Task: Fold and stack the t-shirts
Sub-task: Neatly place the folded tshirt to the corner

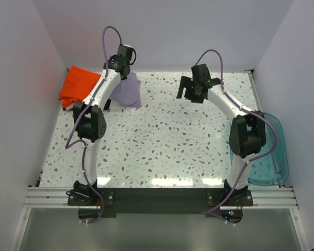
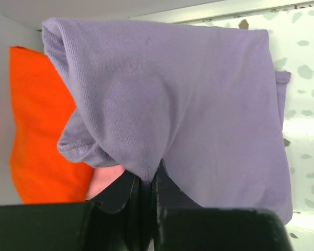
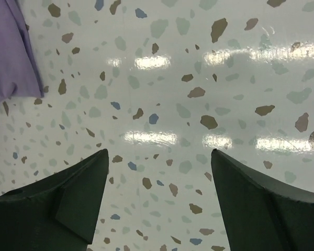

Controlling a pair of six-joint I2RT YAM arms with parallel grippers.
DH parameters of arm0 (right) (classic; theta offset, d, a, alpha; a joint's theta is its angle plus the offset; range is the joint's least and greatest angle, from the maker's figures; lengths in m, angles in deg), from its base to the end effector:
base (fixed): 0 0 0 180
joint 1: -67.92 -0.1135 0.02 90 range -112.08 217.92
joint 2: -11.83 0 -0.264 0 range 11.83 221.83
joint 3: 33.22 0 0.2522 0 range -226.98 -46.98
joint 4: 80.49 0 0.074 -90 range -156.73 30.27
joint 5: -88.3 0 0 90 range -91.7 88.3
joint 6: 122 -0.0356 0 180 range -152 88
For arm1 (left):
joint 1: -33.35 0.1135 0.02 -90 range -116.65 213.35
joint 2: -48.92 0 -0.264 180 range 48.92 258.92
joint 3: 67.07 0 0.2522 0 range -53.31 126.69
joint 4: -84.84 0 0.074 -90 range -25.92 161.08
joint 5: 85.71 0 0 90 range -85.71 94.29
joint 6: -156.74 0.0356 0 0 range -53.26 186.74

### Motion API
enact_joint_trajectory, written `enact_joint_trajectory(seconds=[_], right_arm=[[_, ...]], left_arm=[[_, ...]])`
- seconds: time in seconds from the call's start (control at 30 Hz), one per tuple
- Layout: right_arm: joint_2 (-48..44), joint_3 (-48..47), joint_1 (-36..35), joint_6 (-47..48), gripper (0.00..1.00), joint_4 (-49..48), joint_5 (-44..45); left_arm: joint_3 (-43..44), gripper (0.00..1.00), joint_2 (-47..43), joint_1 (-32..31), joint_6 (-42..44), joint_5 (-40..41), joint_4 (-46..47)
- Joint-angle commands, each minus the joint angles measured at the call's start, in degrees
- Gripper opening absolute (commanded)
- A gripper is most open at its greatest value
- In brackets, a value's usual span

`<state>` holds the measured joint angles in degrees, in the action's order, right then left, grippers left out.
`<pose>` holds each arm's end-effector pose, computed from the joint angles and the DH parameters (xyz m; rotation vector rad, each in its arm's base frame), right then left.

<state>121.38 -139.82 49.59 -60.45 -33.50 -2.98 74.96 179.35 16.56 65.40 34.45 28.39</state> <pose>0.4086 0.1362 0.2654 0.2088 2.4724 0.3845 0.4959 -0.1309 0.2913 0.0527 2.2649 0.4516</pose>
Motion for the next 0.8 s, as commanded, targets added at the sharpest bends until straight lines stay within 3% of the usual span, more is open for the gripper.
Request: enact_joint_trajectory(seconds=[0.0,0.5,0.77], right_arm=[[1.1,-5.2,-1.2,-0.2,0.83,-0.2,-1.4],[8.7,-19.0,-4.4,1.0,0.83,4.2,-0.7],[11.0,-24.2,-6.6,1.6,0.83,6.3,0.8]], left_arm=[[4.6,0.0,0.2,0.7,8.3,3.9,3.4],[9.5,0.0,-1.1,6.7,15.1,2.9,11.2],[8.2,0.0,-6.1,16.6,9.1,-8.9,12.2]])
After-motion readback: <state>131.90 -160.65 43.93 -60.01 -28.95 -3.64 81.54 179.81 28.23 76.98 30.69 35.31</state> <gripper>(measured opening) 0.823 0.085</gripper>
